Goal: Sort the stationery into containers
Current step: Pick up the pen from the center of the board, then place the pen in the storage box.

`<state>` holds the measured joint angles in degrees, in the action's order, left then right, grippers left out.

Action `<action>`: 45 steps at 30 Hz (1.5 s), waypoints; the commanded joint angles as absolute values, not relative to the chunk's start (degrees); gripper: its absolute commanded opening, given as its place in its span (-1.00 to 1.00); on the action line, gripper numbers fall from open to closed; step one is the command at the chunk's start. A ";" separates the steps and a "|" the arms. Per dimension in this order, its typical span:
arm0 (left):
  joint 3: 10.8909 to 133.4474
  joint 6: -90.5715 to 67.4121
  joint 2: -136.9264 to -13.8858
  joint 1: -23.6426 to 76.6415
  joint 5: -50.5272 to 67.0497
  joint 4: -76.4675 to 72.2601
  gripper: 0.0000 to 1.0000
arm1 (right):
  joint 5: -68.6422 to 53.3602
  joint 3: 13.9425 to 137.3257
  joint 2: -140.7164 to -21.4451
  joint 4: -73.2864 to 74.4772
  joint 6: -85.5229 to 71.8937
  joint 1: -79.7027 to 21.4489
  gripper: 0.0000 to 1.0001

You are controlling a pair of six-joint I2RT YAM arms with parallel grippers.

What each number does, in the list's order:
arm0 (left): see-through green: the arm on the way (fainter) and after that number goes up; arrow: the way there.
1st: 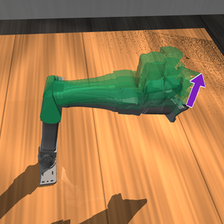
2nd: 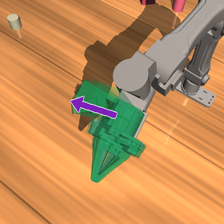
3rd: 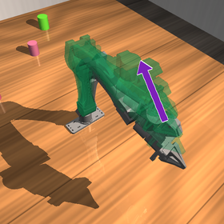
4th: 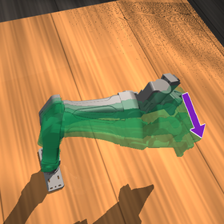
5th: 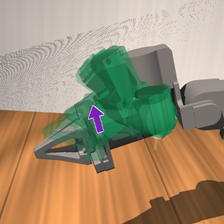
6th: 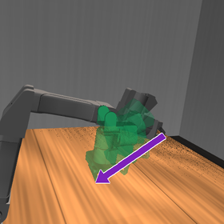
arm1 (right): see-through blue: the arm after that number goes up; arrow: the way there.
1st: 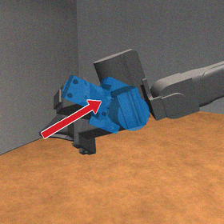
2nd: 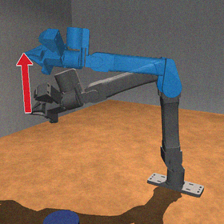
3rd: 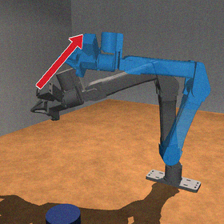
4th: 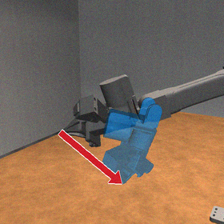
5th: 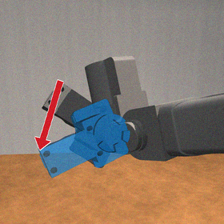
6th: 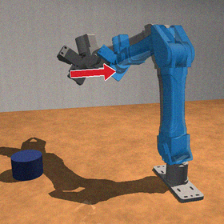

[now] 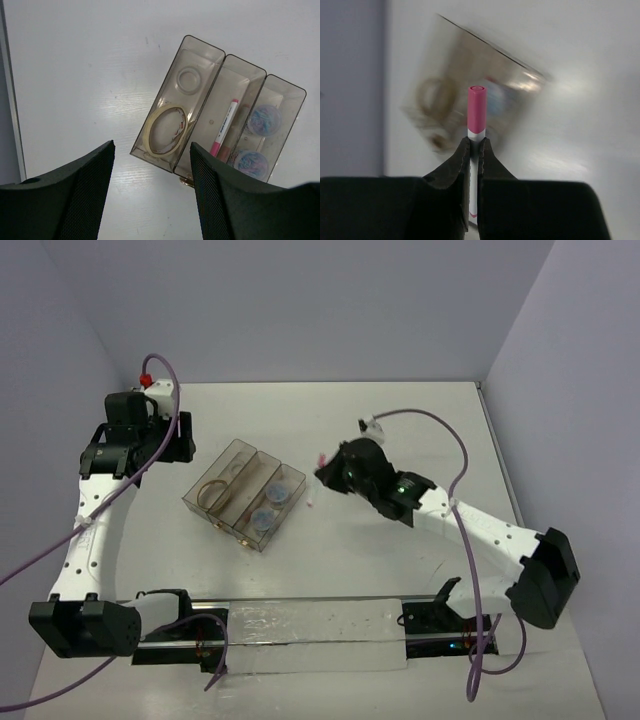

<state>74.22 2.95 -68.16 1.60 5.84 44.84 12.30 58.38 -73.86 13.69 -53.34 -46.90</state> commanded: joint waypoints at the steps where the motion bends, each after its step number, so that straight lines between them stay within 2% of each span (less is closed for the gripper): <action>1: 74.07 0.87 -65.20 -2.66 7.74 42.71 0.37 | 8.62 73.91 -89.05 -5.81 -63.39 -49.60 -1.00; 7: 72.35 0.62 -63.98 -7.31 9.97 42.63 0.37 | 9.93 87.03 -105.78 -3.65 -73.96 -50.81 -1.00; 10: 71.19 0.82 -63.60 -8.57 10.37 42.16 0.37 | 13.31 90.36 -109.35 -1.34 -73.74 -52.20 -1.00; 18: 71.56 0.63 -64.60 -9.05 11.86 42.19 0.37 | 14.58 87.42 -113.24 -1.19 -74.58 -52.73 -0.99; 25: 72.25 0.80 -65.21 -9.15 12.74 42.62 0.36 | 10.27 86.64 -117.13 0.60 -77.17 -53.00 -0.76; 30: 72.49 0.86 -65.54 -9.14 12.91 42.70 0.36 | 10.31 85.66 -116.47 -0.46 -77.06 -53.19 -0.17; 32: 72.60 0.97 -65.65 -9.14 13.10 42.98 0.36 | 10.90 87.29 -116.10 1.41 -75.04 -53.18 0.24; 35: 72.45 1.03 -65.42 -9.20 13.06 43.07 0.38 | 11.84 89.78 -114.74 3.50 -71.28 -53.32 0.49; 37: 72.48 1.05 -65.33 -9.20 12.62 42.89 0.41 | 12.83 90.77 -112.77 4.83 -68.86 -53.35 0.58; 42: 72.78 0.80 -65.07 -9.40 10.25 42.93 0.43 | 14.32 85.62 -102.87 0.83 -61.55 -52.61 0.60; 45: 72.24 1.01 -63.76 -10.02 8.12 41.97 0.45 | 11.84 85.52 -95.92 3.86 -45.52 -50.30 0.70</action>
<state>70.96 1.48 -65.61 -8.86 10.83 44.35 11.46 85.08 -107.60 4.02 -63.19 -52.54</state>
